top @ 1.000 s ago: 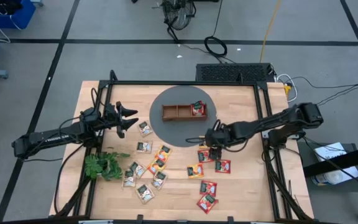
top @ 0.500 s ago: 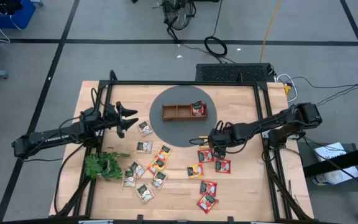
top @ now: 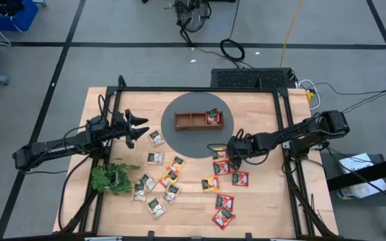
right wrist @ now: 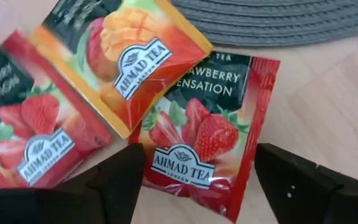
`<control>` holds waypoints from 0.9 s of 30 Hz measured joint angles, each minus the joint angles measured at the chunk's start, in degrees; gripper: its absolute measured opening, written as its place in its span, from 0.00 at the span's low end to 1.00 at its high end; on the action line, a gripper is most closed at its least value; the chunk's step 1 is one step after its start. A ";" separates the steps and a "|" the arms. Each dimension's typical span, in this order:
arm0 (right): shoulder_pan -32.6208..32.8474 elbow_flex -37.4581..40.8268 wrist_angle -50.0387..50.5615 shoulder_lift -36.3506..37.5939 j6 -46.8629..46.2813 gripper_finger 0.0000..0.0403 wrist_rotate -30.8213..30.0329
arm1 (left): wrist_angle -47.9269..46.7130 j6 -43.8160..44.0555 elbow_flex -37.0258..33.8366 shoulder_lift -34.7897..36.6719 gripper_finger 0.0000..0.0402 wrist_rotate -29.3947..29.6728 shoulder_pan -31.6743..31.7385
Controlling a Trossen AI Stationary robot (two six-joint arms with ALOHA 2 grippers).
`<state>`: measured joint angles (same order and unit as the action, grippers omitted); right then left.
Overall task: Pick & Place Tea
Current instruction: Put the red tea bag into the right section of the wooden organizer
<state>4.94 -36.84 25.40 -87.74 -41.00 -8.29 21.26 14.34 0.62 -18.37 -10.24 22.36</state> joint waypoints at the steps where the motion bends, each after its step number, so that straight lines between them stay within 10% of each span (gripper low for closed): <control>1: -0.17 0.51 0.04 0.00 -1.23 0.66 0.83 | 0.00 0.01 0.00 0.00 0.53 -0.02 0.00; 13: -1.24 1.92 -2.26 0.22 -3.52 0.07 8.22 | 0.00 0.00 0.00 0.00 0.53 0.00 -0.02; 27: -0.90 1.20 -3.96 11.52 -2.22 0.05 -4.27 | 0.00 0.01 0.00 0.02 0.53 0.01 0.01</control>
<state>4.05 -35.64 21.45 -76.23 -43.22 -12.57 21.26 14.35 0.62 -18.35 -10.23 22.37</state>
